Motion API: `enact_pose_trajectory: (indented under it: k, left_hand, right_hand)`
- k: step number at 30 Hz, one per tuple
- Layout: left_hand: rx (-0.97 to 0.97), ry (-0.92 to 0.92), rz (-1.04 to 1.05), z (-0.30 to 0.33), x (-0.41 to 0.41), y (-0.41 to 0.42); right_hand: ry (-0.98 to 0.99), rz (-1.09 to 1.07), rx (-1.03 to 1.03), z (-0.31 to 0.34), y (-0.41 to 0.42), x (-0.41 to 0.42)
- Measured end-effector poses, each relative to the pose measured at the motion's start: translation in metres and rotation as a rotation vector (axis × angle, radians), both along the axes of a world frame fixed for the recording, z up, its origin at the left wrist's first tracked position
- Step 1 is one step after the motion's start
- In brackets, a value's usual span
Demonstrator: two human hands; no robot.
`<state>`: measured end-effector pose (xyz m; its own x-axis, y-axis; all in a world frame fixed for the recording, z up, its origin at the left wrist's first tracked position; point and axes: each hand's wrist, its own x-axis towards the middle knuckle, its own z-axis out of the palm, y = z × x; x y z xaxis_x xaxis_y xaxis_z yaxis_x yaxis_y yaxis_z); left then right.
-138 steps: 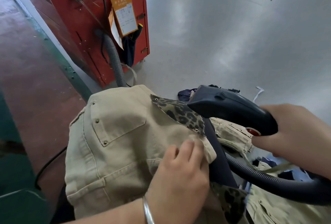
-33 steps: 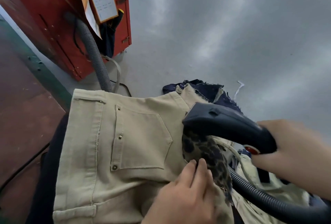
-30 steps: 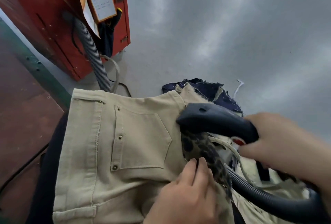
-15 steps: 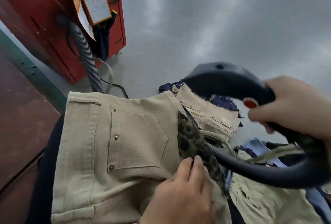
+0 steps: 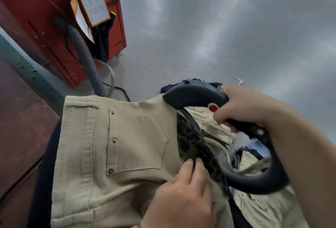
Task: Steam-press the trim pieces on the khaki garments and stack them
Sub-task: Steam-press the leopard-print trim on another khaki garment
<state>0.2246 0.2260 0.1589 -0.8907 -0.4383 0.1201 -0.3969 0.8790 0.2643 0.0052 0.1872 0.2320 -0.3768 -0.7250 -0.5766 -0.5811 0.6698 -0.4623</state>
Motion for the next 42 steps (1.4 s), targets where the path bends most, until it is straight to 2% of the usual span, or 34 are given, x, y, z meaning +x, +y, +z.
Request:
enact_pose_trajectory:
  k: [5,10,14,19,24,28,30,31,33,35,37,40,42]
  left_hand:
    - [0.018,-0.008,-0.002,0.002,0.001,0.005]
    - [0.078,0.001,-0.010,-0.002,-0.002,0.004]
    - [0.045,-0.008,-0.035,-0.005,-0.004,0.005]
    - [0.047,0.005,-0.056,-0.004,0.000,0.003]
    - [0.144,-0.009,-0.055,0.003,0.002,0.003]
    - [0.133,0.090,-0.028,0.019,0.007,-0.013]
    - [0.018,0.175,0.071,0.030,0.012,-0.050]
    - [-0.093,0.143,0.152,0.034,0.015,-0.077]
    - [-0.199,-0.114,0.354,0.039,0.025,-0.138]
    - [-0.027,-0.434,0.486,0.041,0.033,-0.188]
    - [0.229,-0.578,0.453,0.044,0.035,-0.209]
    - [0.329,-0.384,0.287,0.056,0.025,-0.216]
    - [0.309,-0.139,0.280,0.084,0.019,-0.220]
  right_hand:
    - [-0.012,-0.086,-0.061,0.016,-0.012,-0.020]
    - [0.082,-0.039,-0.020,0.032,0.049,-0.028]
    - [0.036,0.029,0.034,0.018,0.076,-0.010]
    - [0.042,0.036,-0.057,-0.004,0.035,0.005]
    - [0.074,-0.044,-0.143,-0.009,-0.024,0.008]
    - [0.083,-0.110,-0.223,0.012,-0.010,-0.005]
    - [0.119,-0.109,-0.255,0.024,0.012,-0.009]
    - [0.143,-0.104,-0.276,0.028,0.023,-0.009]
    - [0.167,-0.111,-0.326,0.033,0.044,-0.009]
    - [0.162,-0.149,-0.355,0.035,0.058,-0.011]
    - [0.140,-0.185,-0.362,0.036,0.067,-0.013]
    - [0.111,-0.190,-0.356,0.042,0.074,-0.016]
    - [0.102,-0.206,-0.362,0.048,0.080,-0.017]
